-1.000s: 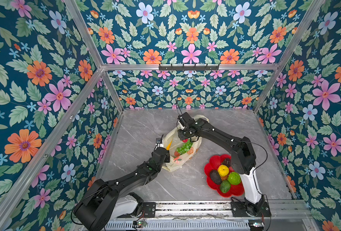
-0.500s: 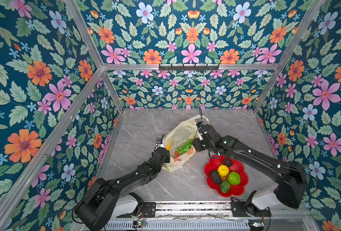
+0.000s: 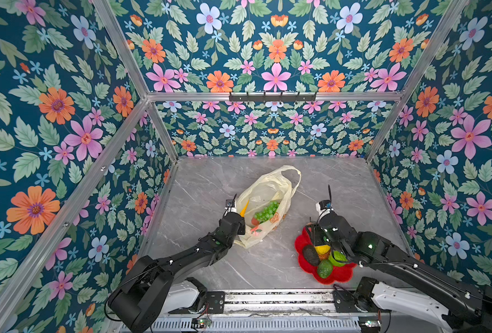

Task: Take fruits out of the plastic bag
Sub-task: Place the fruit on the plate.

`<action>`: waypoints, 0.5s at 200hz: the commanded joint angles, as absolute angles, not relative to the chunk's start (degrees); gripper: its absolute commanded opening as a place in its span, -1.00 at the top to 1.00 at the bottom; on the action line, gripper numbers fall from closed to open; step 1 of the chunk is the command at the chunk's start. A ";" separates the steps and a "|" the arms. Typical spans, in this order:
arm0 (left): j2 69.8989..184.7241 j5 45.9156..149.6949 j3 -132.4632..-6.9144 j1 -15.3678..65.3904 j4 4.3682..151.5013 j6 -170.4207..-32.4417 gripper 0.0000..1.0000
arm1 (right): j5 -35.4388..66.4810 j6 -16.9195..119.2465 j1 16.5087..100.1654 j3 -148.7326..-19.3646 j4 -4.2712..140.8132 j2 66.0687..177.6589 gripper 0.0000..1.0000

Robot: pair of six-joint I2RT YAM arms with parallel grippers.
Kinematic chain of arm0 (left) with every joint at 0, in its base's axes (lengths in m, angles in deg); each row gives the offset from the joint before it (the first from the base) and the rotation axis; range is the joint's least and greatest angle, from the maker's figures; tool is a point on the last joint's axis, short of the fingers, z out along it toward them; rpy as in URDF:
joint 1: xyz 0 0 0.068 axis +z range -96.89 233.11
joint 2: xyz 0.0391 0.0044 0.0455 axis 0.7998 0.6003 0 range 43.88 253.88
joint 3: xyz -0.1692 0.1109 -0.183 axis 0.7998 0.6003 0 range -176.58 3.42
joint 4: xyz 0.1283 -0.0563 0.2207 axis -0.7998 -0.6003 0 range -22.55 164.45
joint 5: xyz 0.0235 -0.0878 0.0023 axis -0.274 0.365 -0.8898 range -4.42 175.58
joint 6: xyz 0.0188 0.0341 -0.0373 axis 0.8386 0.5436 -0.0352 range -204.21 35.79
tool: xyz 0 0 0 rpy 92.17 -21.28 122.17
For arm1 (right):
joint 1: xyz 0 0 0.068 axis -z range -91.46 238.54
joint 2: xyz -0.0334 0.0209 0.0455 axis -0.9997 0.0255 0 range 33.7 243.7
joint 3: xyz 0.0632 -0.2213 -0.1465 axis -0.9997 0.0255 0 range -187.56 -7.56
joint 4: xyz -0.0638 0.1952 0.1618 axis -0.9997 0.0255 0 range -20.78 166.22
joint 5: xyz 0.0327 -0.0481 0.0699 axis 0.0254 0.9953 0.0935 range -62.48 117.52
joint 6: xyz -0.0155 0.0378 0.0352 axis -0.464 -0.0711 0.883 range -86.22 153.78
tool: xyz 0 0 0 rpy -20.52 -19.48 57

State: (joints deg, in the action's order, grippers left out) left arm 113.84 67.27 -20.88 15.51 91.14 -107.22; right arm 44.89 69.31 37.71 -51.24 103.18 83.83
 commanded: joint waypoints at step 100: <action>114.63 66.18 -21.11 15.48 92.29 -107.13 0.86 | 46.85 74.84 37.26 -36.46 103.02 72.15 0.10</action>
State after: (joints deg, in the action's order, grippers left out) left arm 114.47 66.99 -20.88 15.51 91.53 -107.22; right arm 45.74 73.70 37.32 -37.49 104.18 73.03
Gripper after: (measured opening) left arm 0.071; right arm 0.453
